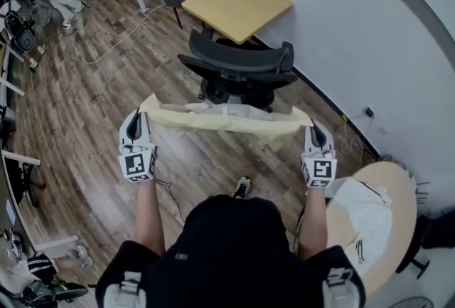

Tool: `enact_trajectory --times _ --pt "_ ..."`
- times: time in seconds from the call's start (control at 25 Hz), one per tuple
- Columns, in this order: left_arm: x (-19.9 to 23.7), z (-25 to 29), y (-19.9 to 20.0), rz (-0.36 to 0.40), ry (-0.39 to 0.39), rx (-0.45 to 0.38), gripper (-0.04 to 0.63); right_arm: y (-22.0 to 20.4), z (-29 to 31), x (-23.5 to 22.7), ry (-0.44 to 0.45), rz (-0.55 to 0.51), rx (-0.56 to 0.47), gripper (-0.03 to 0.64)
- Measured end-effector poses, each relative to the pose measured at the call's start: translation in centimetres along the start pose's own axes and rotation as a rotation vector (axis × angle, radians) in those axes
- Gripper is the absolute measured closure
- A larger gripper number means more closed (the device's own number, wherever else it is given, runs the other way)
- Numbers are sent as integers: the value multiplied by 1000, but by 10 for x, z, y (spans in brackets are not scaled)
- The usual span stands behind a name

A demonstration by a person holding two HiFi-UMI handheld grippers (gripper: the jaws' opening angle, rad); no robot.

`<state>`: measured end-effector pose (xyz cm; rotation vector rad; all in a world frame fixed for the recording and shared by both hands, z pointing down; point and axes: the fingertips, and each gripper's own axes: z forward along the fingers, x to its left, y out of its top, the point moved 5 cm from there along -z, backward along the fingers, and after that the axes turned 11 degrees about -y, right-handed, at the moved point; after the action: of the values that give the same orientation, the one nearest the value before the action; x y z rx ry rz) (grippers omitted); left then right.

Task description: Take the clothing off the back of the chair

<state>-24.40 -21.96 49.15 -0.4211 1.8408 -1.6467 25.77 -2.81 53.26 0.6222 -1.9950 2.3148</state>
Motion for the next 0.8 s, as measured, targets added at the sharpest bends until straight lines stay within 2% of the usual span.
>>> enact_trajectory --times 0.4,0.8 --pt "15 -54 -5 -30 -42 -7 588 4 -63 42 -31 9 45 614" --pt "25 -101 -20 -25 -88 19 588 -7 -115 77 -62 13 71 614"
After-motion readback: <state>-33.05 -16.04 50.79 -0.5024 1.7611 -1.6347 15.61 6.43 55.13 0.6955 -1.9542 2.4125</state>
